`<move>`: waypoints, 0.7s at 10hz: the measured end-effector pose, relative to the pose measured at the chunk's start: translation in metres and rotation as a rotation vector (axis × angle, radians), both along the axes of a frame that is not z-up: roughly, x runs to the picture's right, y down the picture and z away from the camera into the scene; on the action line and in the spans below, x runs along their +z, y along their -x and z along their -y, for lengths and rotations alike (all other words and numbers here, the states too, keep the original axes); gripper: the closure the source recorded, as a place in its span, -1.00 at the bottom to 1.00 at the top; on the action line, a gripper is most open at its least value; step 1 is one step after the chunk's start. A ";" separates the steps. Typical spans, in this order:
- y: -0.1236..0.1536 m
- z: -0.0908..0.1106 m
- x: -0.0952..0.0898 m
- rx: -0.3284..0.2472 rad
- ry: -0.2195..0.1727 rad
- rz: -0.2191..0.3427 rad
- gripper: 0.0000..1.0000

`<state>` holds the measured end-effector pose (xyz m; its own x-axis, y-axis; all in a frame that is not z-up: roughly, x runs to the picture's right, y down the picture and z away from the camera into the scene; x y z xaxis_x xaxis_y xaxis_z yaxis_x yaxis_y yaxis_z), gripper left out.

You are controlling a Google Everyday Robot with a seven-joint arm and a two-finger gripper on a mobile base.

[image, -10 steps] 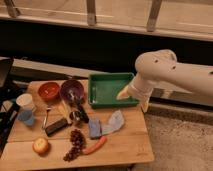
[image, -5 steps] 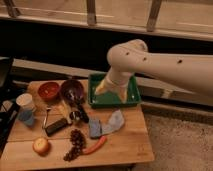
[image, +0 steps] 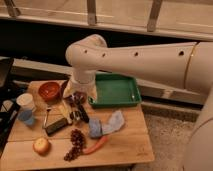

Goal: Place fork in plastic cup

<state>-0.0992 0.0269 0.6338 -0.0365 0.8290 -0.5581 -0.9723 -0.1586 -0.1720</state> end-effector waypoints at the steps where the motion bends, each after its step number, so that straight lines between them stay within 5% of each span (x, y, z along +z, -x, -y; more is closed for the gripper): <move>1: -0.005 0.002 0.001 0.001 -0.005 -0.008 -0.60; 4: -0.010 0.004 -0.002 -0.015 -0.017 -0.031 -0.60; 7: -0.004 0.023 -0.001 -0.106 -0.058 -0.088 -0.60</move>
